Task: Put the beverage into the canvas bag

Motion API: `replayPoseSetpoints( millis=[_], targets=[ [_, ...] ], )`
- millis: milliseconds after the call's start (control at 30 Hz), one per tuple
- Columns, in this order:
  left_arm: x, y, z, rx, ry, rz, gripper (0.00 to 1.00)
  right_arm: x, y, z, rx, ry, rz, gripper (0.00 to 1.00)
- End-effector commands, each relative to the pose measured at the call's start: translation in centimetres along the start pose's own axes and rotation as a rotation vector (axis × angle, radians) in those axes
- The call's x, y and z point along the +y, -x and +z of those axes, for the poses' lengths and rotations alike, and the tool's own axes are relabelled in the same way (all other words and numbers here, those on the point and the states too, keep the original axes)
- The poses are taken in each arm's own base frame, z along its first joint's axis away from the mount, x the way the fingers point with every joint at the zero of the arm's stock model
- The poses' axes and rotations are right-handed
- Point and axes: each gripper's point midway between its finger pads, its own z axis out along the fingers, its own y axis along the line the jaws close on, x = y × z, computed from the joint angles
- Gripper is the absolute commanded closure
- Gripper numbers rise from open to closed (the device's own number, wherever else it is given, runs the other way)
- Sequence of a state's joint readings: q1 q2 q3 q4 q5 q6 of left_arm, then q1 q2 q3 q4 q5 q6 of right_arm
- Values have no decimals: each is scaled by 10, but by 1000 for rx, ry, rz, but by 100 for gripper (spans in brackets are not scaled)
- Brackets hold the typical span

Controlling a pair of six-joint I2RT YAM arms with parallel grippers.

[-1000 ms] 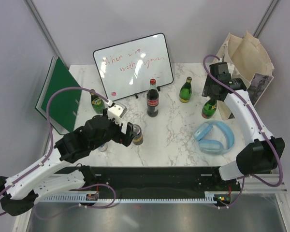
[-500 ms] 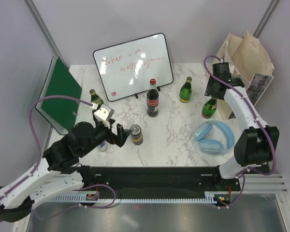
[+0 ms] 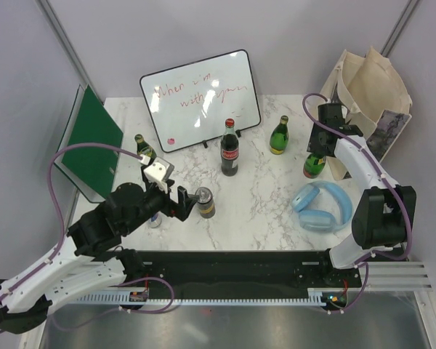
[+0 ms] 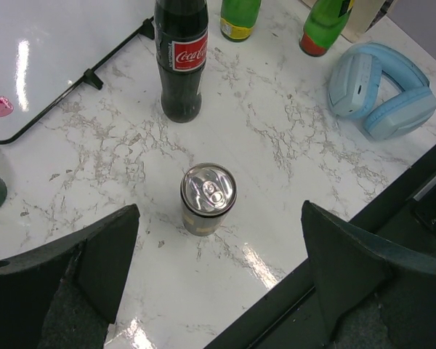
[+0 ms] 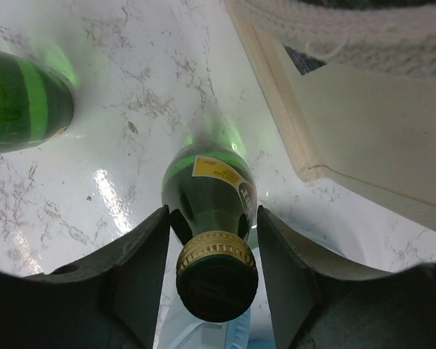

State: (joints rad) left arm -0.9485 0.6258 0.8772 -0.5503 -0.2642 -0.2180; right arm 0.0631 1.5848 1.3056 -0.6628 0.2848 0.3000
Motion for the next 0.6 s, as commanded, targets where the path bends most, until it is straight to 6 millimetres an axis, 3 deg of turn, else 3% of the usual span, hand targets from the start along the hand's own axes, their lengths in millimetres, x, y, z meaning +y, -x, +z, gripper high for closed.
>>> replayPoseSetpoints(
  millis=[0,400,567],
  targets=[
    [0,9,4,-35,4,24,1,-6,17,-6,-84,-15,-11,42],
    [2,5,8,-22,16,33,1,-1,25,-8,-112,13,-15,38],
    [0,4,8,-21,4,26,1,-1,28,-13,-125,17,-20,45]
  ],
)
